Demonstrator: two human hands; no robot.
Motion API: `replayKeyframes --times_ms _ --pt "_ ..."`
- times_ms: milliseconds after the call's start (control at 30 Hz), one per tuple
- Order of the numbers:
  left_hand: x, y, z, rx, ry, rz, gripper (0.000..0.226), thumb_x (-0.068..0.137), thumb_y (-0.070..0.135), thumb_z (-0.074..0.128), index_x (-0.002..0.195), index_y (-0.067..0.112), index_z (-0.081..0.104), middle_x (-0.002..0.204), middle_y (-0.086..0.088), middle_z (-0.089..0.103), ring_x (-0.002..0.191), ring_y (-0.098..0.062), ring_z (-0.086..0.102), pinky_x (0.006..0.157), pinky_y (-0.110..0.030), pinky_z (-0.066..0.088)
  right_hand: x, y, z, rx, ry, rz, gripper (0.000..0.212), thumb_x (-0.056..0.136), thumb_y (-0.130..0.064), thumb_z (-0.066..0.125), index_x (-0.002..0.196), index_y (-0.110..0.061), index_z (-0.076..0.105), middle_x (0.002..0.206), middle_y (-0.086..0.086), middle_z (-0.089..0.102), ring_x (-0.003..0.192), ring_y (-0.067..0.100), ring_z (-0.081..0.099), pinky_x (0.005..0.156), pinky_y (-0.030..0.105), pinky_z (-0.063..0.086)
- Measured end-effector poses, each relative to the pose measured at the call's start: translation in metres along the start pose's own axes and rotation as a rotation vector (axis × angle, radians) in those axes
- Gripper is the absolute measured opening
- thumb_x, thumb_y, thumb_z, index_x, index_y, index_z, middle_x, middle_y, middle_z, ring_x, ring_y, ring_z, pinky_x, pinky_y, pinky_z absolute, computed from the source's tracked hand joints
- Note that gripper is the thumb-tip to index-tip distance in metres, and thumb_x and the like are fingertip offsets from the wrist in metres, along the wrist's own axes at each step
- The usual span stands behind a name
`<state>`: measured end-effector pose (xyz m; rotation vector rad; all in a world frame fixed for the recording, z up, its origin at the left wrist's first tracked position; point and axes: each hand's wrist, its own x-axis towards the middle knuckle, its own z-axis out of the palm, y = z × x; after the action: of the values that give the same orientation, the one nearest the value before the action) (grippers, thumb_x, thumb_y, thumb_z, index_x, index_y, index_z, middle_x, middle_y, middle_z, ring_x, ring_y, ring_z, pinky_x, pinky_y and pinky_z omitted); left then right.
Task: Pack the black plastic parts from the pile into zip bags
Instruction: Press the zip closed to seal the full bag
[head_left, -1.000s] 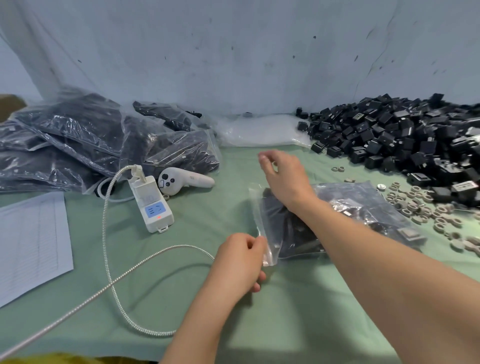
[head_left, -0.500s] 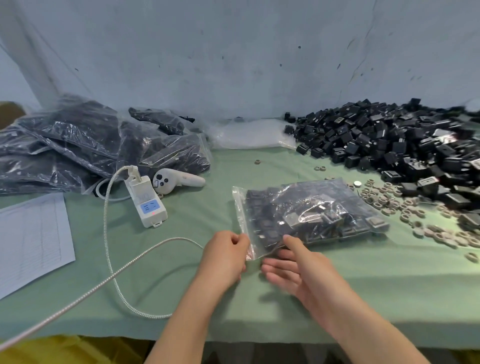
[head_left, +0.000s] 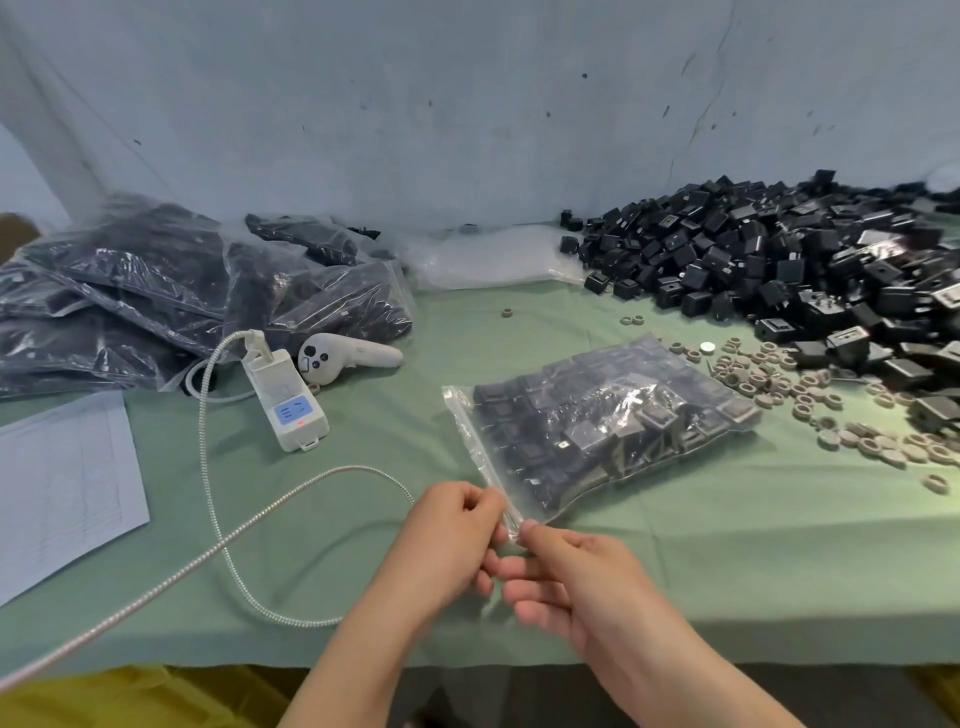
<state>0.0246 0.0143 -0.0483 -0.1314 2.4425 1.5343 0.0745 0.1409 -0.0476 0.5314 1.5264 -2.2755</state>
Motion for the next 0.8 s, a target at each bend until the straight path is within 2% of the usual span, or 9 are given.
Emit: replayKeyframes --times_ms 167,333,600,800 --pt "-0.0001 0.0013 -0.0015 -0.039 -0.019 -0.001 0.037 0.098 0.022 0.049 0.065 0.008 0.057 0.047 0.001 0.056 0.036 -0.017 0.05 0.04 -0.021 0.042 0.0031 0.0007 0.0017 0.033 0.021 -0.004 0.029 0.102 -0.015 0.054 0.089 0.006 0.069 0.069 0.012 0.071 0.05 0.011 0.064 0.047 0.019 0.052" --pt "-0.0005 0.001 -0.0031 -0.06 -0.069 0.001 0.044 0.099 0.036 0.053 0.062 0.011 0.058 0.049 -0.004 0.056 0.038 -0.019 0.051 0.042 -0.021 0.042 0.0045 0.0024 0.0029 0.046 0.04 -0.008 0.029 0.101 -0.014 0.055 0.088 0.007 0.069 0.068 0.012 0.07 0.05 0.011 0.064 0.047 0.019 0.052" --pt "-0.0017 0.0008 -0.0047 -0.063 -0.079 0.001 0.038 0.094 0.026 0.056 0.058 0.014 0.059 0.052 -0.004 0.057 0.043 -0.019 0.049 0.043 -0.022 0.042 0.0035 0.0035 0.0045 0.032 0.052 -0.029 0.028 0.101 -0.013 0.054 0.084 0.005 0.069 0.066 0.011 0.068 0.05 0.012 0.063 0.048 0.019 0.052" --pt "0.0006 0.0014 -0.0032 -0.042 -0.079 0.036 0.043 0.096 0.03 0.058 0.056 0.016 0.057 0.047 -0.001 0.054 0.041 -0.016 0.049 0.039 -0.019 0.04 0.0029 0.003 0.0051 0.035 0.058 -0.035 0.026 0.101 -0.013 0.055 0.084 0.002 0.069 0.064 0.009 0.067 0.05 0.011 0.063 0.049 0.019 0.052"
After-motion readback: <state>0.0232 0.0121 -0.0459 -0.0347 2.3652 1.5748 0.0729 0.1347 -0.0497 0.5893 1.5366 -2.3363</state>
